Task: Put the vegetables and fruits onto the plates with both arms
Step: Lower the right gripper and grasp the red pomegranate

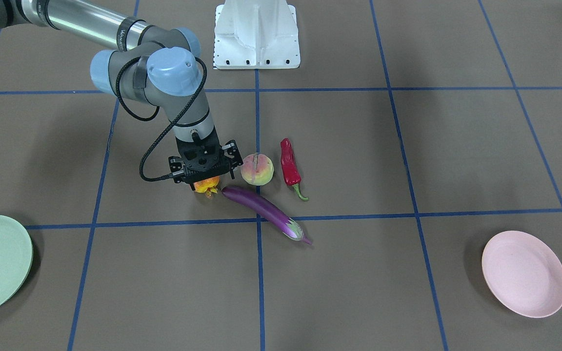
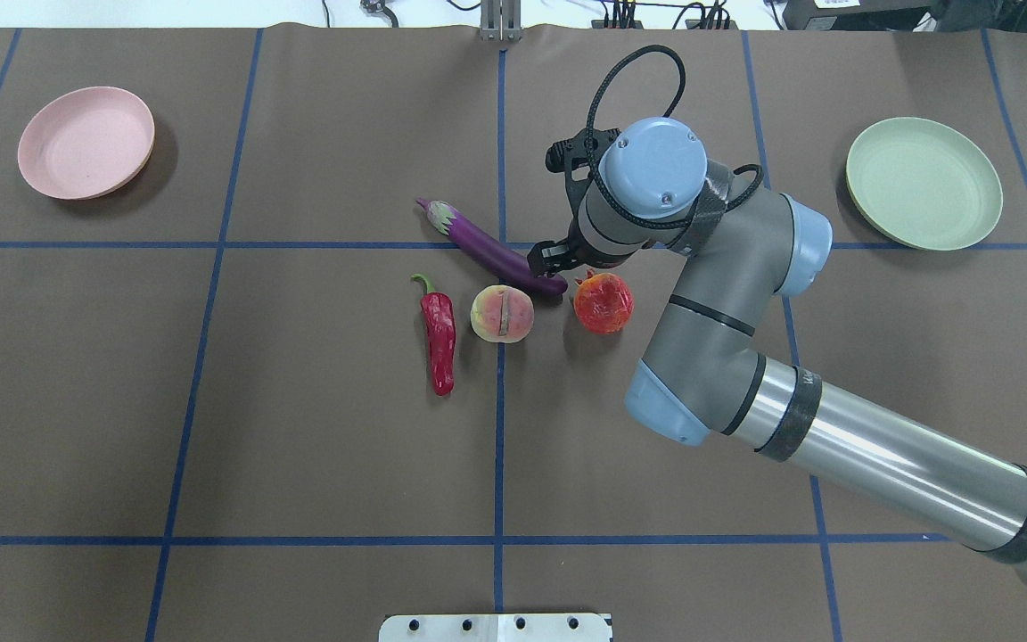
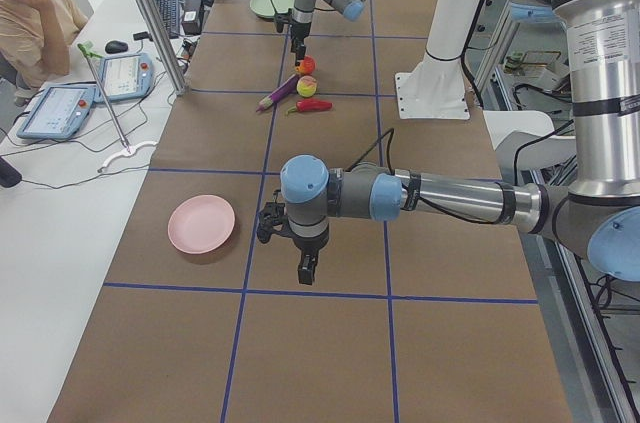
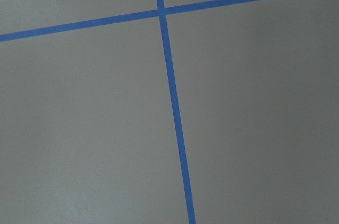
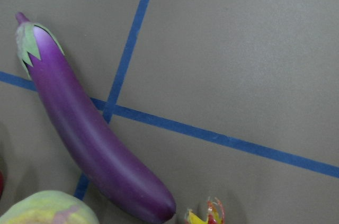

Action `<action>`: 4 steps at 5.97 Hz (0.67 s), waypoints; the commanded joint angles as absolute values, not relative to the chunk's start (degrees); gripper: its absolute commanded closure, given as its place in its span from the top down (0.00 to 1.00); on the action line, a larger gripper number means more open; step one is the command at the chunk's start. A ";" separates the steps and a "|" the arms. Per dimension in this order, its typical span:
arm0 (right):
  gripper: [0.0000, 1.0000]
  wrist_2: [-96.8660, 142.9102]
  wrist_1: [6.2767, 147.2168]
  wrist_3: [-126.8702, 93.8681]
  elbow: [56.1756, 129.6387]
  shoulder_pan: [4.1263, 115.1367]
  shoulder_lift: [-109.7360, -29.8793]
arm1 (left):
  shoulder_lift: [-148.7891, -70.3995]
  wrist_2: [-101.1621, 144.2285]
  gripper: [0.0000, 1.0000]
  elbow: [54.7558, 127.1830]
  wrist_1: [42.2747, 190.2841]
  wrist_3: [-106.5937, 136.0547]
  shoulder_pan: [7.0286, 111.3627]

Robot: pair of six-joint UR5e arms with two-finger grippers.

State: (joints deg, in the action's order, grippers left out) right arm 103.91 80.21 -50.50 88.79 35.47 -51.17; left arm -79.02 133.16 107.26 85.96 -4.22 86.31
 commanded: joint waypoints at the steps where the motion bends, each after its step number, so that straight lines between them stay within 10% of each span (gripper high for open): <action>1: 0.97 100.84 80.42 -50.19 88.95 34.55 -53.07 | -79.10 133.15 1.00 107.23 86.04 -4.22 86.31; 4: 0.97 100.20 80.33 -50.36 88.77 32.97 -53.70 | -79.45 133.15 1.00 107.23 86.13 -4.22 86.31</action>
State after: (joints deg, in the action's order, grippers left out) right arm 100.36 80.34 -50.28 88.86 33.63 -53.60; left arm -79.39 133.15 107.23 86.07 -4.22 86.31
